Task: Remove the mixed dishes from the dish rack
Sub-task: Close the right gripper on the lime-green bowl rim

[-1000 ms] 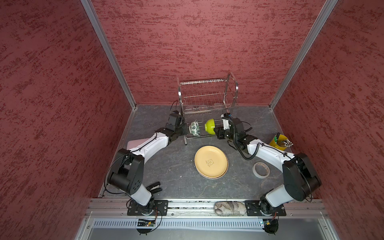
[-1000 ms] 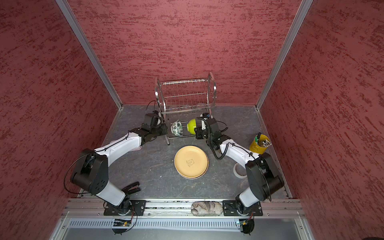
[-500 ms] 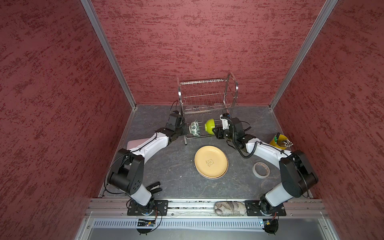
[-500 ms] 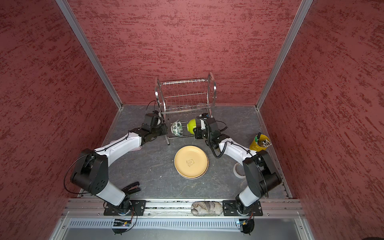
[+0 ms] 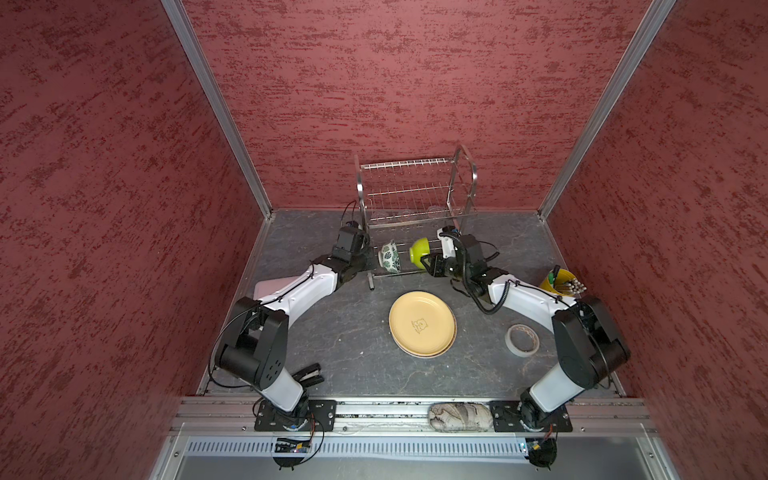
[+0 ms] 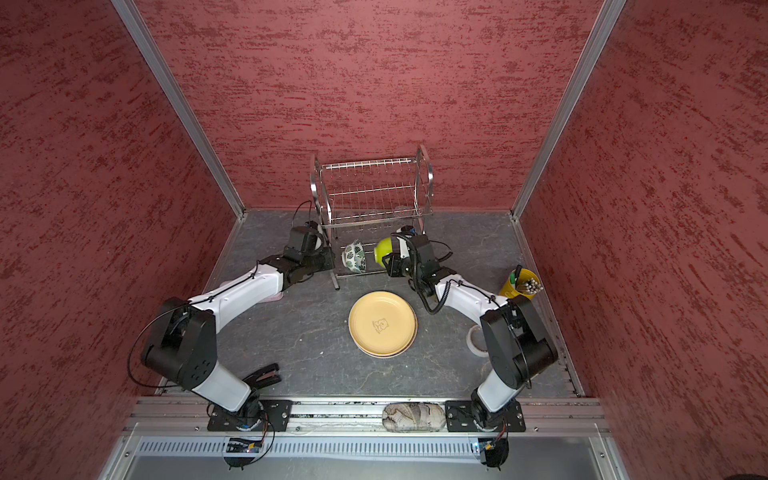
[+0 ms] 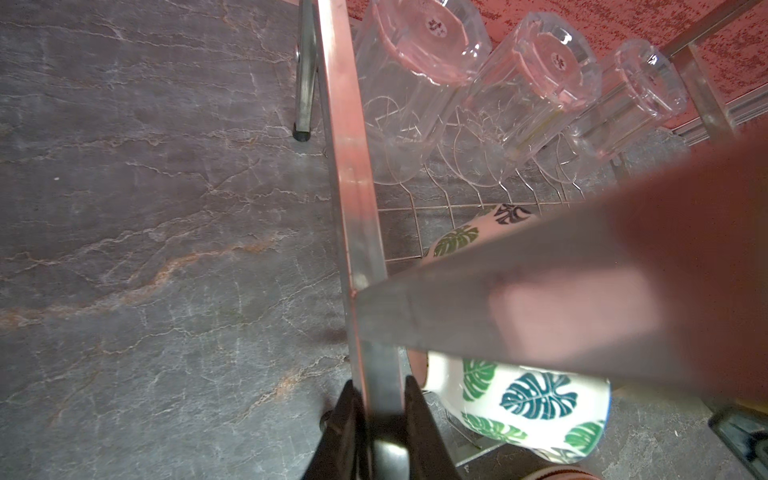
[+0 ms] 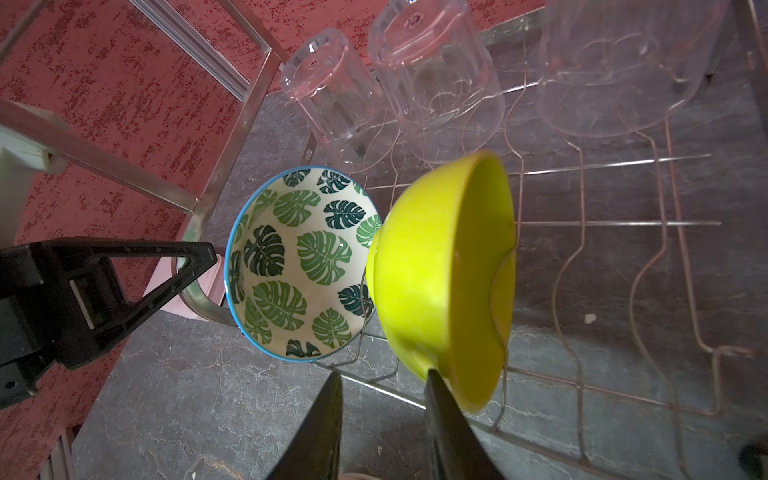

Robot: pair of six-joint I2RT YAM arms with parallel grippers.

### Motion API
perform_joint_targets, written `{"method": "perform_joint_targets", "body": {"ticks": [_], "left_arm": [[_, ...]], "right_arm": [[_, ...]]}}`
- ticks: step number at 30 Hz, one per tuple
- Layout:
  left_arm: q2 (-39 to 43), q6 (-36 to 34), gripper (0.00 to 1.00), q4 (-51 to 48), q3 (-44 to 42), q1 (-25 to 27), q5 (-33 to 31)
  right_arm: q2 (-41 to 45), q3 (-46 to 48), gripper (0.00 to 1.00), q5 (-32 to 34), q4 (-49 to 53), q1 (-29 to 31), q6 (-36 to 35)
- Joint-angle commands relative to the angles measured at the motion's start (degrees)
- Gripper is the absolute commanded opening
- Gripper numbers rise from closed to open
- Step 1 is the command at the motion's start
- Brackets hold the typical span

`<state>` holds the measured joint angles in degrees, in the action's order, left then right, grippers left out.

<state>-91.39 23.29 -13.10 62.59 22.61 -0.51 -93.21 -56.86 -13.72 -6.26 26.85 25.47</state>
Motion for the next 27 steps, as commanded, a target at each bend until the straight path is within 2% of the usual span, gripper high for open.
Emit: {"method": "perform_joint_targets", "body": {"ticks": [1, 8, 27], "left_arm": [[2.2, -1.1, 0.2, 1.9, 2.5, 0.5, -0.6], [2.4, -1.1, 0.2, 1.9, 2.6, 0.5, -0.6], [3.4, -1.3, 0.2, 2.4, 1.6, 0.8, -1.2]], "right_arm": [[2.4, -0.6, 0.38, 1.4, -1.6, -0.7, -0.2], [3.6, 1.1, 0.43, 2.9, -1.9, -2.1, -0.4], [-6.0, -5.8, 0.43, -8.0, -3.7, -3.0, 2.6]]}}
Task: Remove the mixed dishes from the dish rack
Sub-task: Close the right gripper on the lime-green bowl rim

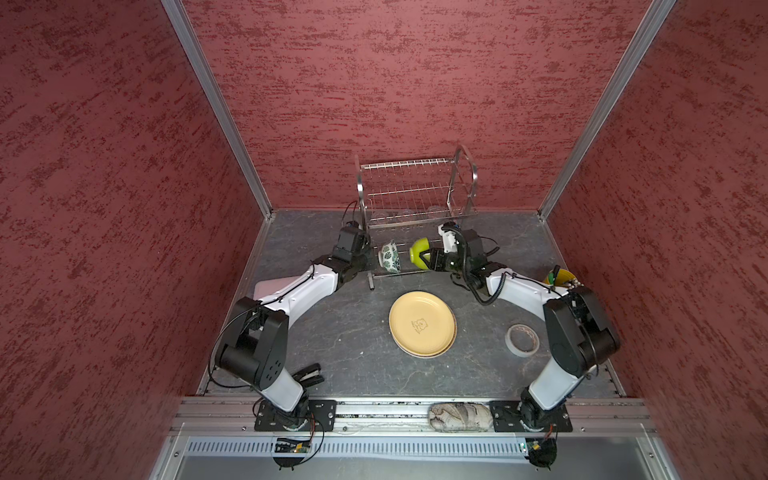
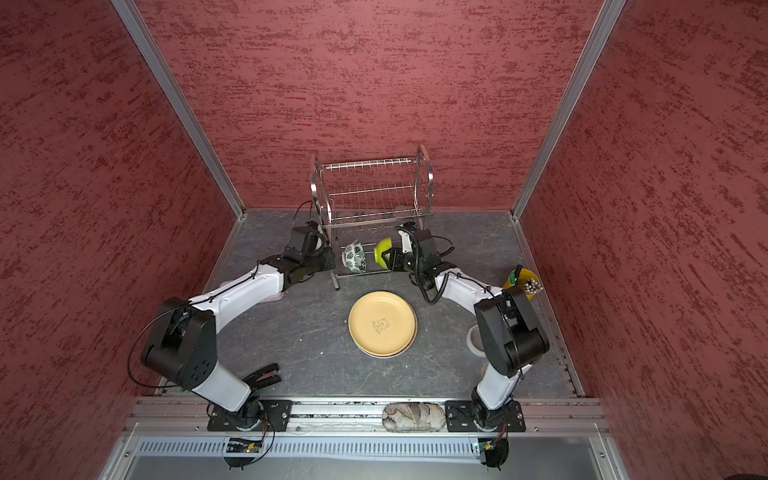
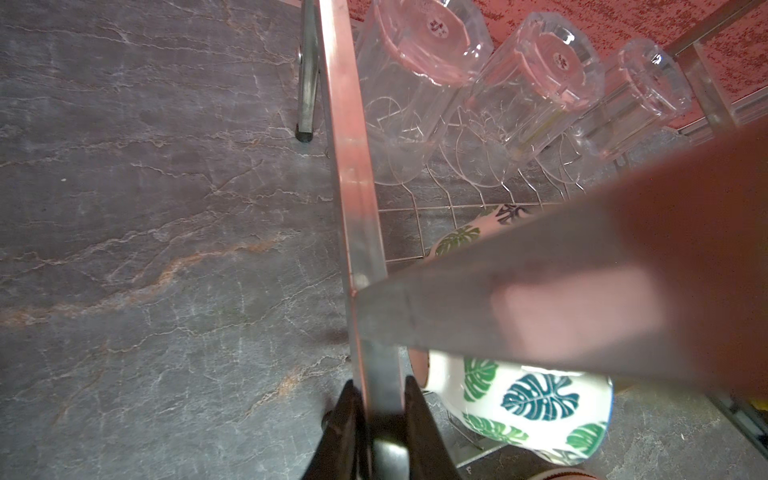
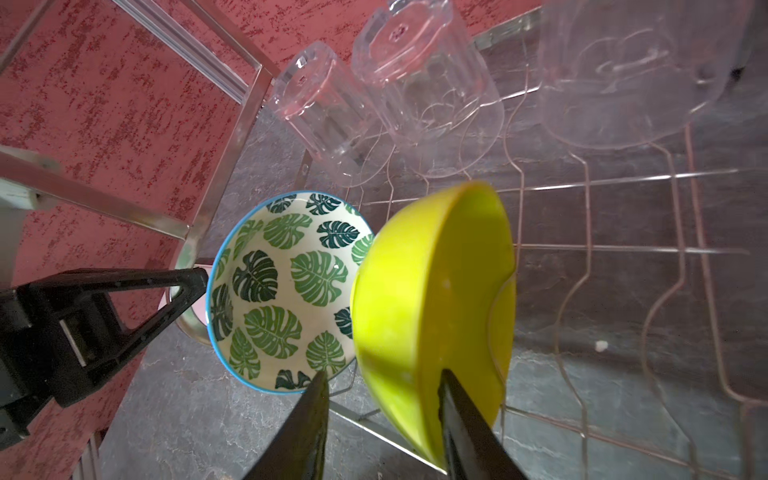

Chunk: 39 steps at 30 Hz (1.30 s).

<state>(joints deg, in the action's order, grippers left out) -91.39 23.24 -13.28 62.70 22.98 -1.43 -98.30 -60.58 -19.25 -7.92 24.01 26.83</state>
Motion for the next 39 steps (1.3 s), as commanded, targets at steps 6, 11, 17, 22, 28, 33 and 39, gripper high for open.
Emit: {"method": "perform_joint_targets", "body": {"ticks": [6, 11, 17, 22, 28, 33, 39], "left_arm": [[3.1, -1.4, 0.2, 2.3, 1.8, 0.5, -0.3], [2.8, -1.6, 0.2, 2.2, 2.0, 0.5, -0.3], [2.6, -1.6, 0.2, 1.9, 2.2, 0.5, -0.4], [2.5, -1.6, 0.2, 2.0, 2.3, 0.5, -0.4], [2.3, -1.6, 0.2, 1.9, 2.5, 0.5, -0.4], [2.3, -1.7, 0.2, 1.9, 2.5, 0.5, -0.3], [2.4, -1.7, 0.2, 1.9, 2.4, 0.5, -0.4]], "right_arm": [[-2.6, -2.5, 0.38, -3.9, -3.7, -0.2, 2.2], [-3.5, -2.5, 0.29, -5.0, -4.6, -0.2, 2.4], [-3.7, -2.5, 0.2, -5.5, -4.6, -0.2, 2.5], [-3.7, -2.5, 0.14, -5.4, -4.5, -0.2, 2.4], [-3.7, -2.6, 0.11, -5.5, -4.2, -0.2, 2.3], [-3.7, -2.7, 0.08, -5.5, -3.9, -0.2, 2.1], [-3.6, -2.6, 0.07, -5.5, -3.6, -0.2, 2.0]]}}
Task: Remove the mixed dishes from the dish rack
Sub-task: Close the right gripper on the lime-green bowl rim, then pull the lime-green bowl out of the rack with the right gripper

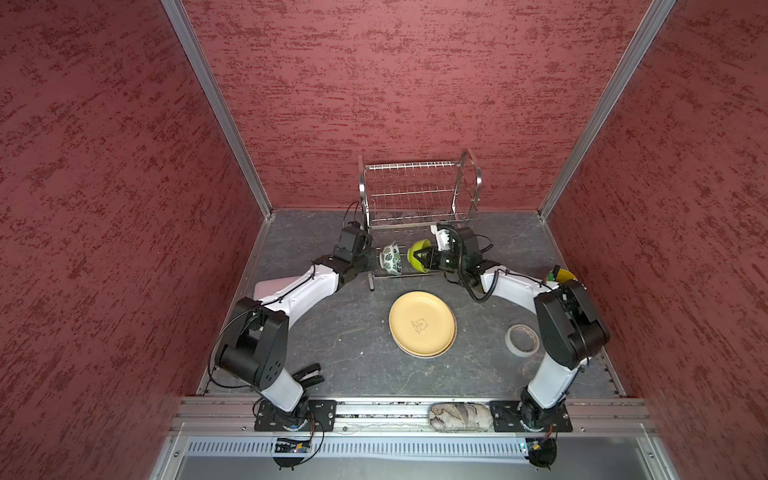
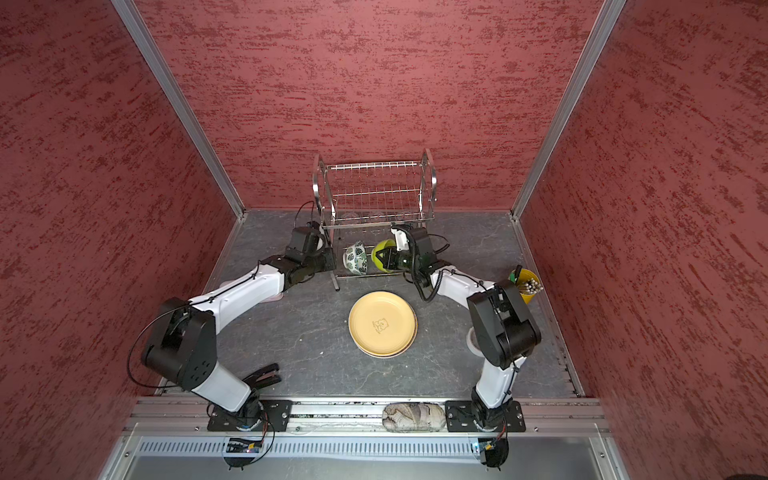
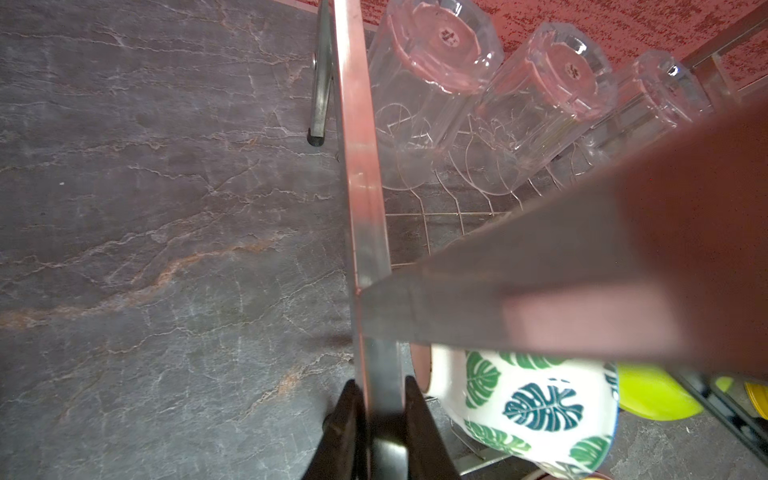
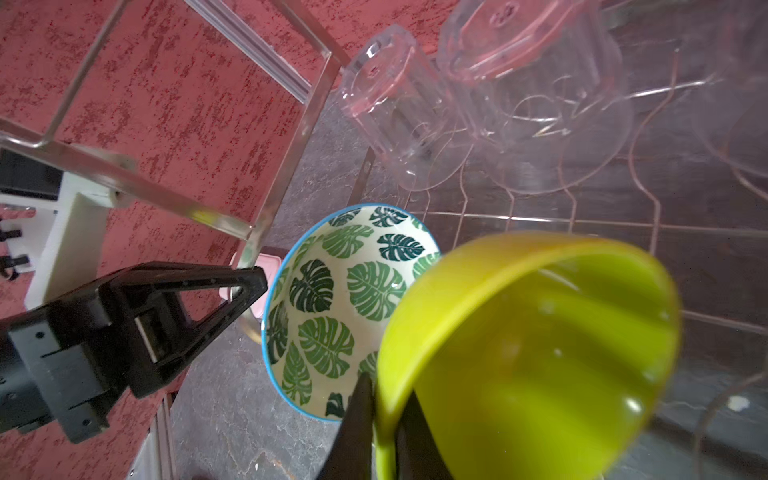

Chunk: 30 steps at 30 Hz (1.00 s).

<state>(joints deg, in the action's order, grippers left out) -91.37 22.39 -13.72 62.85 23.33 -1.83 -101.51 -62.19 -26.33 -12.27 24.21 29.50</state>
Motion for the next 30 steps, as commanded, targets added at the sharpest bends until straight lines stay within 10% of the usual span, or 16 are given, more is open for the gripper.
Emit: {"method": "perform_joint_targets", "body": {"ticks": [1, 30], "left_arm": [[2.4, -0.9, 0.2, 2.3, 2.2, 0.1, 0.0], [2.3, -1.0, 0.2, 2.4, 2.3, 0.1, -0.2]], "right_arm": [[-0.3, -1.0, 0.06, 1.5, 0.7, -0.4, -0.7], [5.6, 1.7, 0.0, -5.7, -5.6, -0.3, 5.5]]}}
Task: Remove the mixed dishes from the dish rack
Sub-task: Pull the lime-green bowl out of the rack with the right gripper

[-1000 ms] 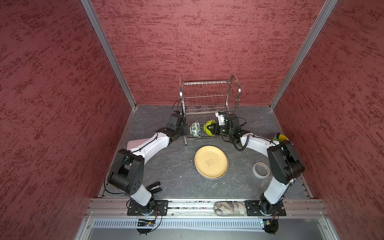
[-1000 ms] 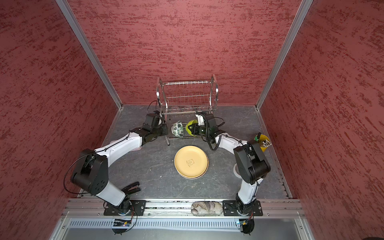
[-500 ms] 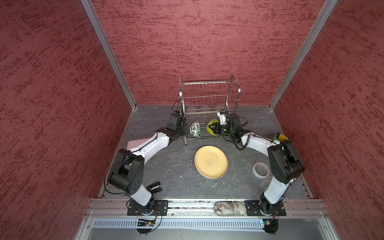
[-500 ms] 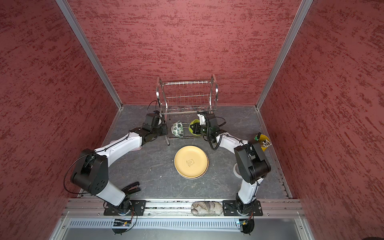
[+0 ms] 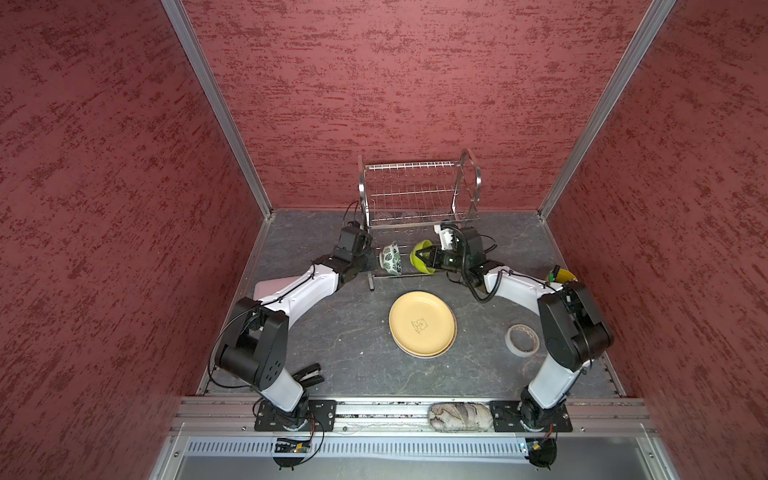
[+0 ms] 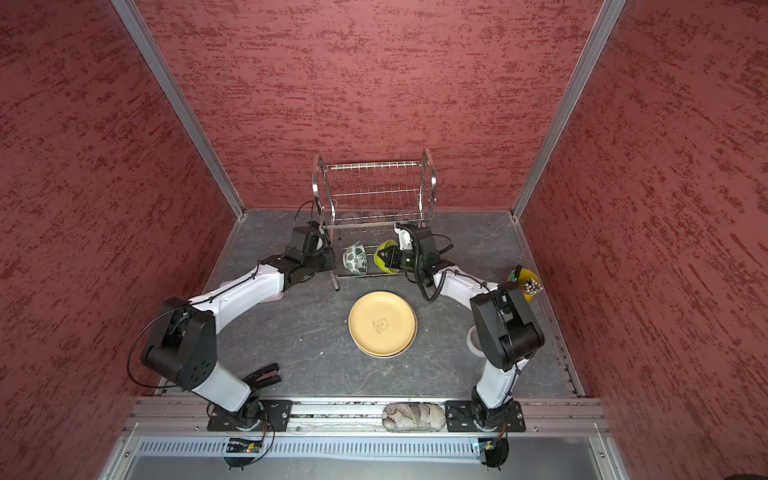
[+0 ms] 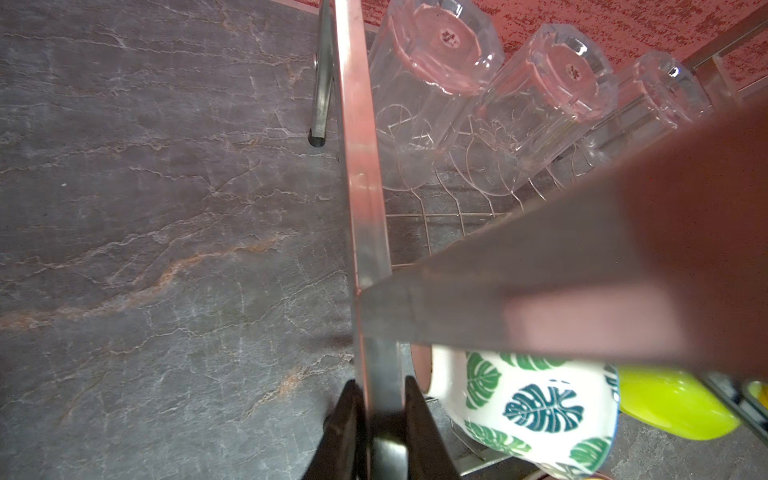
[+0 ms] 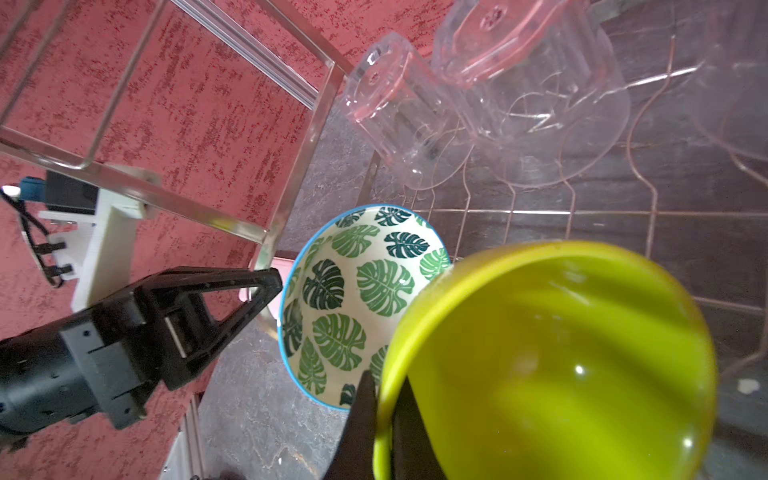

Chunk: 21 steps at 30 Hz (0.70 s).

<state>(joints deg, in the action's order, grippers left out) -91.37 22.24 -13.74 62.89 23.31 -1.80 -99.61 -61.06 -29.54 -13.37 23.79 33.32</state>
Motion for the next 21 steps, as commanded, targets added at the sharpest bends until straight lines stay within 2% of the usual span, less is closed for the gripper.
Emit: {"method": "perform_joint_targets", "body": {"ticks": [1, 13, 21], "left_arm": [[2.2, -0.8, 0.2, 2.5, 2.2, 0.2, -0.2], [2.9, -0.8, 0.2, 2.2, 2.0, 0.2, -0.3], [2.8, -1.0, 0.2, 2.3, 2.1, 0.2, -0.4]], "right_arm": [[4.0, 0.7, 0.0, -2.7, -4.7, 0.0, 1.9], [6.7, 4.0, 0.0, -7.6, -12.0, 0.1, 7.6], [11.4, 6.6, 0.0, -7.2, -9.7, 0.4, 8.2]]}}
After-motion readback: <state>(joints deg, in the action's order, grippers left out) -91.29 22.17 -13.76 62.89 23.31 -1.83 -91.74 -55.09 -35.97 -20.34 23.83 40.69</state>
